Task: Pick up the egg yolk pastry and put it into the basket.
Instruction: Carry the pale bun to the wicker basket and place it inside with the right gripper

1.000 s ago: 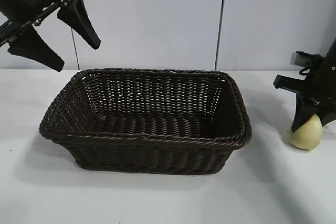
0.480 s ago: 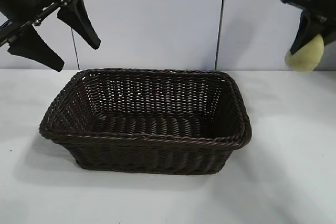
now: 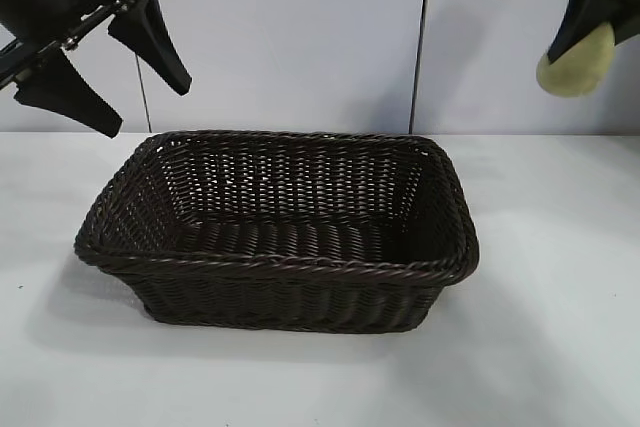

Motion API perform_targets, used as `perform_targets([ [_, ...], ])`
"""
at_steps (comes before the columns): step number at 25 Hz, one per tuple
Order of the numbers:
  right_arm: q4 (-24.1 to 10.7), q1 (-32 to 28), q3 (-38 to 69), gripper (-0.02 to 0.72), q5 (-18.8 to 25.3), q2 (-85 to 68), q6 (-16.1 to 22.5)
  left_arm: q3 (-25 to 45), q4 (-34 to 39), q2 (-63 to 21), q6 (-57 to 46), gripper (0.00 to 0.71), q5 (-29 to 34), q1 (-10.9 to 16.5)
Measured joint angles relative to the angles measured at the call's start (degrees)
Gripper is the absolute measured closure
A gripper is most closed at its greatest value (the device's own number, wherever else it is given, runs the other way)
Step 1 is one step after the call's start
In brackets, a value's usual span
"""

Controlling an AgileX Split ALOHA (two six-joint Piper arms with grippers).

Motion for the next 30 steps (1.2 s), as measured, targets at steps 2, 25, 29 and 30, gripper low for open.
perform_targets([
  [2,0.06,2.65,0.00,0.585,0.07,0.00,0.00,0.00,0.00,0.00,0.00,0.193,0.05,0.00],
  [25,-2.93,21.32,0.00,0.585,-2.94,4.98,3.11,0.00,0.00,0.00,0.04,0.193,0.34,0.00],
  [29,-2.92,21.64,0.00,0.585,-3.97,7.84,3.92,0.00,0.00,0.00,0.78,0.193,0.34,0.00],
  [30,-2.97,21.86,0.00,0.585,-4.16,8.47,3.98,0.00,0.00,0.00,0.93,0.193,0.34,0.00],
])
